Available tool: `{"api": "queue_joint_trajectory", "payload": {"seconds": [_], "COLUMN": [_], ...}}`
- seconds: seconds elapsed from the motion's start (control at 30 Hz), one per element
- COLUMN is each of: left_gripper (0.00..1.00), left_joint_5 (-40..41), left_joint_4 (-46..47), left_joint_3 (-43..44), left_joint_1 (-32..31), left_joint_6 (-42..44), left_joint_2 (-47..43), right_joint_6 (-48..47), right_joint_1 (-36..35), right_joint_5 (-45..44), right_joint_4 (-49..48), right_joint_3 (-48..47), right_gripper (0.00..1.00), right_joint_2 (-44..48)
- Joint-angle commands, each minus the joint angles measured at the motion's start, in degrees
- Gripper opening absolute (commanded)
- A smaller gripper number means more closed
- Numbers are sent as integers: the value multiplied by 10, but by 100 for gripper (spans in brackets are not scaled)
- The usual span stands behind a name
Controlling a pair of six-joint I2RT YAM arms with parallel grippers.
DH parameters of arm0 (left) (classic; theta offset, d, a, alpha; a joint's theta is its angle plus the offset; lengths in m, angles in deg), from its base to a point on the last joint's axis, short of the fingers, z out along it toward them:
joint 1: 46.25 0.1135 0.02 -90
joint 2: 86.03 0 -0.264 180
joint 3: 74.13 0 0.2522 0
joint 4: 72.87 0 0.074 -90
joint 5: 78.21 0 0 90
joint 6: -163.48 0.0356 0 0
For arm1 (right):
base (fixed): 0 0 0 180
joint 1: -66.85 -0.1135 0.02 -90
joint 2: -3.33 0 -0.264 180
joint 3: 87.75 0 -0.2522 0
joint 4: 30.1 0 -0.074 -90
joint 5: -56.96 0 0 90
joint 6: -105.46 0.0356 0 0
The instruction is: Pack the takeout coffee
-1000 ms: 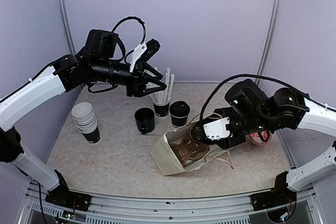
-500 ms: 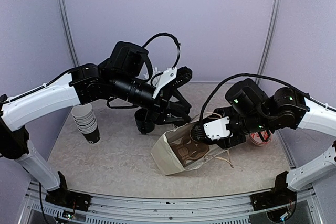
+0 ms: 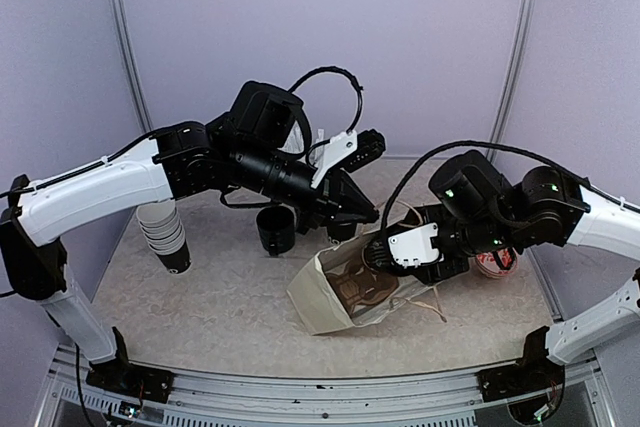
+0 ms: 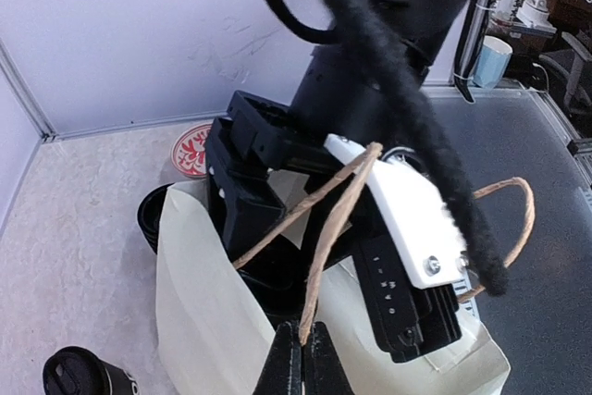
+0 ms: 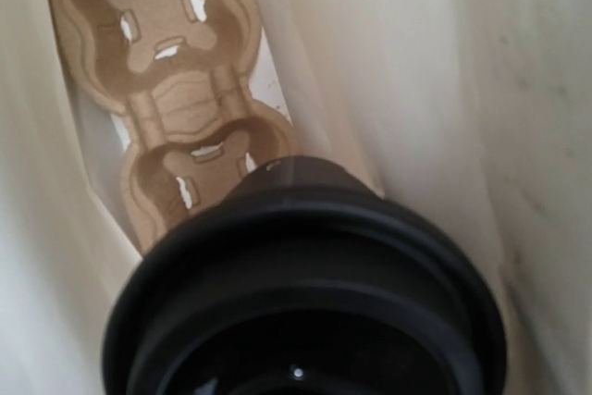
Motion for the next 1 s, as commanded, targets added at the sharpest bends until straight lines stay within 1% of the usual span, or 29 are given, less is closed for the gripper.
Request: {"api": "queue_joint_trajectory", "payload": {"seconds": [0.0, 0.07, 0.17, 0.27, 0.43, 0.57, 0.7, 0.97], "left_gripper": [0, 0, 0, 0, 0, 0, 0, 0], "left_joint_5": [36, 42, 82, 124, 150, 144, 105, 58], "left_joint_4": [27, 53, 76, 81, 71, 63, 70, 75], "left_joint_3": [11, -5, -21, -17, 6, 21, 22, 13], "left_joint_1": [8, 15, 19, 20, 25, 26, 24, 22], "left_joint_6": [-50, -75, -114, -153, -186, -194, -194, -194], "left_joint_2": [10, 3, -5, -3, 20, 36, 42, 33], "right_joint_6": [7, 9, 7, 5, 0, -3, -8, -26], "right_joint_1": [-4, -4, -4, -4, -5, -6, -8, -8], "right_joint_5": [2, 4, 7, 18, 36, 46, 50, 14], "right_joint_4": [20, 26, 32, 40, 52, 60, 54, 33], "right_joint_3": [-5, -5, -5, -12, -22, -23, -20, -19], "right_gripper": [56, 56, 56, 56, 56, 56, 56, 56], "right_joint_2": [20, 24, 31, 34, 36, 36, 26, -4]}}
